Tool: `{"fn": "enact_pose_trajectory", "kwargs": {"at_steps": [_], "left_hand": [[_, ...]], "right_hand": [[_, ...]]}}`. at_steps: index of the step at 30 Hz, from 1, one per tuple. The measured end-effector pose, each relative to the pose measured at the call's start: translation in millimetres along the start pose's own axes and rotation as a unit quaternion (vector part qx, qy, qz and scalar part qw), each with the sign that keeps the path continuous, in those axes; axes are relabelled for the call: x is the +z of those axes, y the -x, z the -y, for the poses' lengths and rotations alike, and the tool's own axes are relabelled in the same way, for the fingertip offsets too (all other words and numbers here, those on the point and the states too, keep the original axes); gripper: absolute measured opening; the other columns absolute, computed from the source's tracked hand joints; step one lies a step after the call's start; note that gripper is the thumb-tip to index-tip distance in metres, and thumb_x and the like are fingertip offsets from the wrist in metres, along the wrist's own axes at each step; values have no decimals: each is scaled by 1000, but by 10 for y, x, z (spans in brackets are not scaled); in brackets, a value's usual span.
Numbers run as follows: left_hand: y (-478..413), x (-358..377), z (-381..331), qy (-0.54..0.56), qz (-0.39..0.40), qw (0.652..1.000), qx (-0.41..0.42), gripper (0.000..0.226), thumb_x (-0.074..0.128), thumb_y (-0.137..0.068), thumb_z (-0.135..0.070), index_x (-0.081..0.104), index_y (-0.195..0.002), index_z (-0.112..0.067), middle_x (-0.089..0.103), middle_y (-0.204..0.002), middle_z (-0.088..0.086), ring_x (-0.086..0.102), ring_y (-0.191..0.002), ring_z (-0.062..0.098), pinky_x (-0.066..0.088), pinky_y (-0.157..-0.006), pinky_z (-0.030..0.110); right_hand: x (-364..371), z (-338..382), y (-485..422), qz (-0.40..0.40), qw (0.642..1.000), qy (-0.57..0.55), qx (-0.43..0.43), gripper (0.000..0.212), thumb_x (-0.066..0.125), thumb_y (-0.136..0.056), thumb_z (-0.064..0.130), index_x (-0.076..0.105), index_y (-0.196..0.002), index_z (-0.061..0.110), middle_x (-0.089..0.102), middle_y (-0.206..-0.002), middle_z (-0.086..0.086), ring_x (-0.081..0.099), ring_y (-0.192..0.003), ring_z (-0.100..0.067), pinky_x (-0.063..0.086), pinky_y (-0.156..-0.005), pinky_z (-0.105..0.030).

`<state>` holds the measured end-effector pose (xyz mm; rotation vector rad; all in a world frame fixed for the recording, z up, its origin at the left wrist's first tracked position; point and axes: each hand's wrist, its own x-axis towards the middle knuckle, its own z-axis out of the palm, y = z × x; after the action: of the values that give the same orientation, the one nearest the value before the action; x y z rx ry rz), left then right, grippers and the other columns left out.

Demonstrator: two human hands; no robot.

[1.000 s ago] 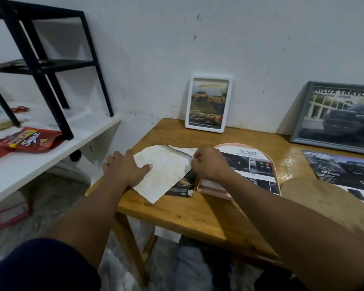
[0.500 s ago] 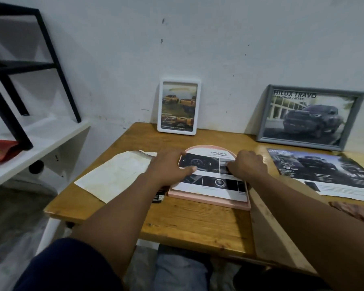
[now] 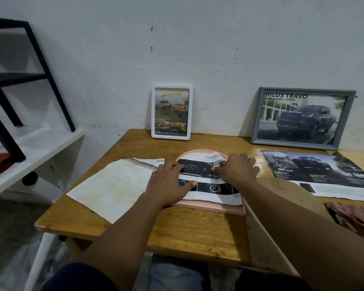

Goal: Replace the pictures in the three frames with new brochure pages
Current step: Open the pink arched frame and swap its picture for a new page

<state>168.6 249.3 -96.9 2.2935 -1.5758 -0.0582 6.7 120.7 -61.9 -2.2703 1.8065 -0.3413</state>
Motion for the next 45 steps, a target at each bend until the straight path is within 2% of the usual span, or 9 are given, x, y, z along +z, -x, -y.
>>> {"fn": "enact_pose_trajectory", "kwargs": {"at_steps": [9, 12, 15, 21, 24, 29, 35, 39, 45], "left_hand": [[22, -28, -11, 22, 6, 1000, -3, 78, 53, -87, -75, 43, -150, -30, 41, -152, -5, 42, -136, 21, 43, -110, 49], [8, -37, -8, 69, -10, 997, -18, 74, 55, -88, -72, 44, -149, -30, 45, -148, -5, 45, -132, 18, 48, -105, 46], [-26, -104, -53, 103, -43, 994, -19, 65, 55, -90, -68, 47, -144, -32, 49, -141, -6, 50, -123, 17, 52, -99, 42], [-219, -295, -333, 222, -98, 970, -8, 63, 63, -84, -69, 50, -139, -40, 58, -132, -6, 60, -116, 17, 56, -91, 43], [-357, -346, -645, 290, -108, 951, -16, 54, 76, -88, -44, 59, -137, -29, 63, -128, -3, 65, -106, 16, 60, -83, 35], [-620, -239, -1448, 299, -69, 951, 44, 41, 77, -90, -22, 69, -129, -14, 70, -124, 3, 66, -106, 19, 57, -92, 35], [-1024, 324, -2330, 271, -42, 957, 97, 47, 76, -90, -21, 64, -135, -13, 60, -125, 0, 59, -108, 15, 42, -85, 22], [-1206, 715, -2613, 275, 11, 956, 104, 59, 74, -91, -26, 53, -146, -19, 52, -135, -6, 55, -119, 16, 54, -99, 38], [-1298, 1057, -2857, 106, 77, 983, 127, 69, 68, -91, -49, 45, -151, -23, 41, -151, -4, 41, -136, 25, 42, -109, 46]], "right_hand": [[-17, 33, 96, -105, 980, -130, -106, 39, 70, -90, 29, 44, -118, 25, 64, -125, -4, 61, -110, -24, 50, -88, -44], [-154, 14, 129, -79, 945, -283, -145, 34, 65, -94, 17, 45, -119, 28, 65, -125, -3, 66, -101, -15, 62, -71, -33], [-352, 14, 157, -86, 914, -347, -191, 29, 61, -98, 15, 47, -119, 29, 64, -112, 5, 65, -86, -7, 58, -57, -20], [-772, -129, 20, -120, 880, -414, -197, 24, 61, -98, 19, 52, -119, 28, 64, -89, -1, 67, -81, -18, 60, -65, -38], [-976, -395, -169, -132, 875, -443, -143, 22, 64, -97, 17, 54, -114, 28, 67, -94, -7, 68, -85, -18, 60, -68, -32], [-1207, -1263, -548, -141, 916, -364, -90, 12, 63, -97, 15, 64, -107, 20, 67, -100, 0, 66, -93, -17, 60, -83, -40], [-1306, -2124, -941, -136, 957, -251, -41, 22, 57, -97, 5, 69, -113, 15, 69, -112, -10, 63, -99, -24, 56, -88, -41], [-1178, -2453, -1191, -114, 979, -167, -24, 31, 61, -94, 8, 65, -124, 17, 63, -125, -13, 57, -100, -24, 48, -81, -32], [-888, -2743, -1259, -34, 999, 28, -6, 54, 66, -90, 46, 51, -139, 31, 42, -151, -10, 36, -136, -38, 36, -108, -53]]}}
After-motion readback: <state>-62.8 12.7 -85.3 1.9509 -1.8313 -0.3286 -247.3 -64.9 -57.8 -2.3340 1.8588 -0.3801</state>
